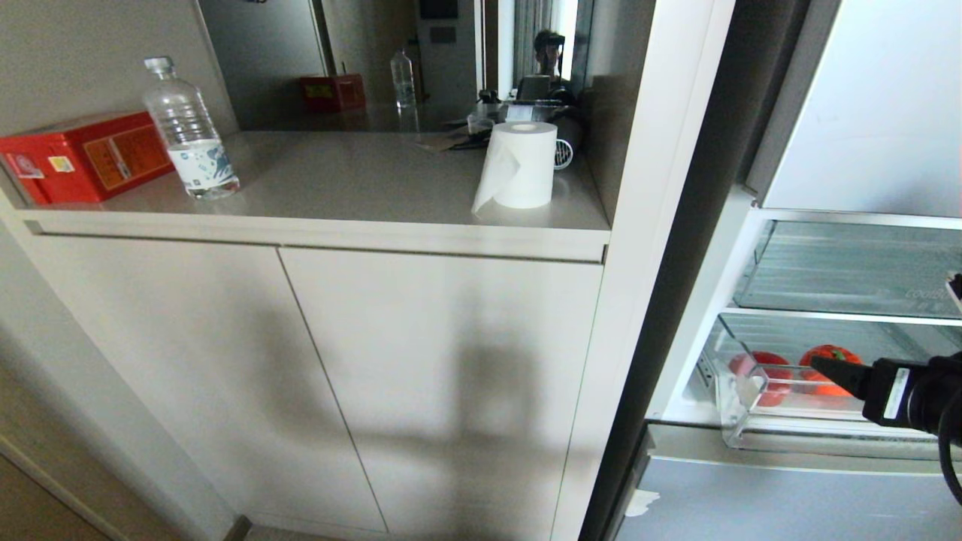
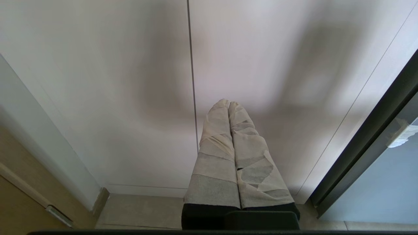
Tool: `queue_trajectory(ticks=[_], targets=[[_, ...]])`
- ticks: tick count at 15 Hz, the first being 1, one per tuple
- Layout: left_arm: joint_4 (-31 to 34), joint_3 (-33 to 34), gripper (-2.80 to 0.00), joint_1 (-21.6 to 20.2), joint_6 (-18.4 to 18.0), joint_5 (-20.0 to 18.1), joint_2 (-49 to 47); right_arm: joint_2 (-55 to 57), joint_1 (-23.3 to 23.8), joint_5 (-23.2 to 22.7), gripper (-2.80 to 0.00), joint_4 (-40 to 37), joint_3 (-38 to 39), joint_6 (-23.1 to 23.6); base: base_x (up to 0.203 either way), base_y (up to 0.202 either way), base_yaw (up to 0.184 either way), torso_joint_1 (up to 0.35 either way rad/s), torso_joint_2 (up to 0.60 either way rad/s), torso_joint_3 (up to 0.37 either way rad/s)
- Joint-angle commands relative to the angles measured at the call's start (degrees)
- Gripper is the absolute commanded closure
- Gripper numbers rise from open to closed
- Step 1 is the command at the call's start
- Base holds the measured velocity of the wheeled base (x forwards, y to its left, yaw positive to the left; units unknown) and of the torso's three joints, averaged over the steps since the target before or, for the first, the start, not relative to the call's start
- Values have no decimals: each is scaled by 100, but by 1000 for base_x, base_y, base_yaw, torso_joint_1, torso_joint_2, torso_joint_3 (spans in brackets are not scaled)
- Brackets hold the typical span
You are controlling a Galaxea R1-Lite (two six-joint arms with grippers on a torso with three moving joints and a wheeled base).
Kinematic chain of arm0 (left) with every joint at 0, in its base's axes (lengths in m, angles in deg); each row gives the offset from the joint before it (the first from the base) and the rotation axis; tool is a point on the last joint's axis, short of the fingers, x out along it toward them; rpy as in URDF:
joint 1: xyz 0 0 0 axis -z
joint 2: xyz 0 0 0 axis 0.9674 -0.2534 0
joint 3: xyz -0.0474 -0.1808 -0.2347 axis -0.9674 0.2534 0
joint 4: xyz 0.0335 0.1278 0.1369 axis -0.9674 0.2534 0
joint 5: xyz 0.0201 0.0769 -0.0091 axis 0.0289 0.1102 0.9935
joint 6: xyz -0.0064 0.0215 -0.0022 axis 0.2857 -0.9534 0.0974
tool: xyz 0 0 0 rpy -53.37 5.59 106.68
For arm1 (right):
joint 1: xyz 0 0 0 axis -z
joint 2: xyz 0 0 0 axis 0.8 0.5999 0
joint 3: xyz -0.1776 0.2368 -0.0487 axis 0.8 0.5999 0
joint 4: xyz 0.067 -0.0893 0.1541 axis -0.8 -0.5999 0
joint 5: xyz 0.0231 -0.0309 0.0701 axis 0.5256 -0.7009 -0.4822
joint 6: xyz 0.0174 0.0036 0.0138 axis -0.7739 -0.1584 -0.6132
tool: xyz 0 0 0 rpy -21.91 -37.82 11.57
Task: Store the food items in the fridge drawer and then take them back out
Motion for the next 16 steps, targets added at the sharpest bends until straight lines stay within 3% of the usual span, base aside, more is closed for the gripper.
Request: queue_trajectory(ticks=[1,10,13,16], targets=[[0,0,0,0,0,-1,2,450,68,16,0,21,-161,-14,0,0,0,0,0,0],[0,0,0,0,0,-1,2,2030,411,15,0,1275,-188,-54,0,0,0,0,0,0],[0,0,0,0,0,-1,2,2392,445,49,0,1233,-335,-26,0,0,0,0,0,0],[0,0,0,0,0,-1,2,2095,469,66,0,502,-337,-20,0,0,0,0,0,0]])
